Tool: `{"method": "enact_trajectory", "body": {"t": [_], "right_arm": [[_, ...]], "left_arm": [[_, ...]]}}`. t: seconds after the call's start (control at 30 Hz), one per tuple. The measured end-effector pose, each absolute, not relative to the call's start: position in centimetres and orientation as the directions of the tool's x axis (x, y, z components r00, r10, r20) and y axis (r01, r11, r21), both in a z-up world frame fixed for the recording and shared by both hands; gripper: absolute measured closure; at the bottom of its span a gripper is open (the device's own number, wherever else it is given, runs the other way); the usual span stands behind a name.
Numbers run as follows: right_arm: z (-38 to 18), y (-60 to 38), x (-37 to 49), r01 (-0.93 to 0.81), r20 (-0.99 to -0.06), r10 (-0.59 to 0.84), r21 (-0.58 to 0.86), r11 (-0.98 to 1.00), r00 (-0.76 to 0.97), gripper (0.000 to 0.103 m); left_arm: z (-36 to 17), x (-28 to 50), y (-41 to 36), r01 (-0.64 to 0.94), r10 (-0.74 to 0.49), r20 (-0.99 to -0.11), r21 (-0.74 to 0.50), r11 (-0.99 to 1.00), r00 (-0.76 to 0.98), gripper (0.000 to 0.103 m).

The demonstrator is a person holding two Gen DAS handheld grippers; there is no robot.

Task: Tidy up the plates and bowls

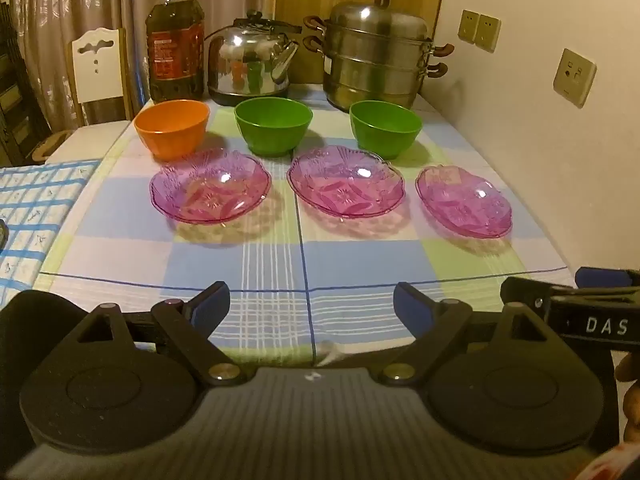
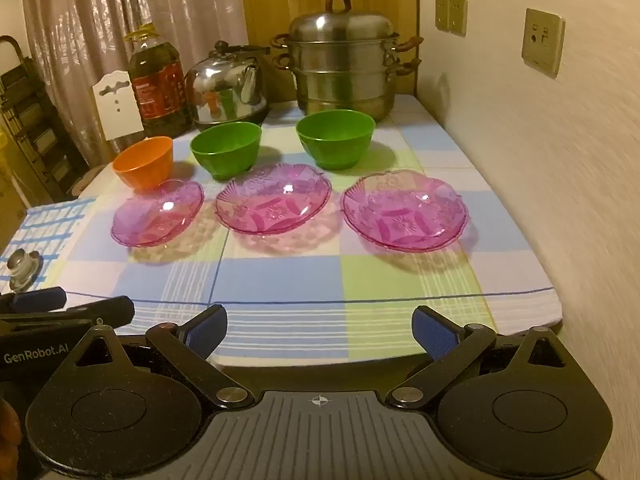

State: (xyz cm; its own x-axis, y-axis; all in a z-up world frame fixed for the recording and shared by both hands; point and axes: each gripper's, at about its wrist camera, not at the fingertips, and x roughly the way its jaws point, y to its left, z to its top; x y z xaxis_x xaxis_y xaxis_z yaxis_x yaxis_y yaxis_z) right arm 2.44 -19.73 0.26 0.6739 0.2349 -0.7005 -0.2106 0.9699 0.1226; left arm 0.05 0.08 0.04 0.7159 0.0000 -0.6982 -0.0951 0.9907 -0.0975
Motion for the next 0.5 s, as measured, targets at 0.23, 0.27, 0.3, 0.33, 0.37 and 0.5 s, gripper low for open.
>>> {"method": "enact_trajectory", "body": {"t": [0.23,0.27,0.3,0.33,0.37,0.5], "right_arm": [[0.2,-20.0,2.5,-0.206,-0.701,0.229,0.119,0.971,0.675,0.004],[0.2,-20.0,2.5,-0.205,-0.701,0.228,0.119,0.971,0.675,0.004],[0.2,-20.0,2.5,-0.204,-0.701,0.228,0.119,0.972,0.675,0.004],[0.0,-20.0,2.6,-0.204,-0.702,0.227,0.119,0.972,0.675,0.004],[0.0,-20.0,2.5,-0.203,-0.702,0.227,0.119,0.972,0.675,0.004],[-0.1,-20.2,2.7,-0.201,-0.704,0.228,0.123,0.972,0.673,0.004]], "left_arm": [[0.6,0.2,1.1,-0.103,-0.001,-0.701,-0.107,0.989,0.713,0.016],[0.5,0.3,0.8,-0.102,0.006,-0.702,-0.095,0.990,0.712,0.016],[0.3,0.2,0.4,-0.100,0.012,-0.698,-0.085,0.991,0.716,0.016],[0.2,0.2,0.4,-0.096,0.010,-0.697,-0.085,0.992,0.717,0.016],[-0.2,-0.1,-0.1,-0.094,0.013,-0.690,-0.080,0.992,0.724,0.016],[-0.1,-0.1,-0.1,-0.089,0.008,-0.688,-0.082,0.993,0.726,0.016]]}}
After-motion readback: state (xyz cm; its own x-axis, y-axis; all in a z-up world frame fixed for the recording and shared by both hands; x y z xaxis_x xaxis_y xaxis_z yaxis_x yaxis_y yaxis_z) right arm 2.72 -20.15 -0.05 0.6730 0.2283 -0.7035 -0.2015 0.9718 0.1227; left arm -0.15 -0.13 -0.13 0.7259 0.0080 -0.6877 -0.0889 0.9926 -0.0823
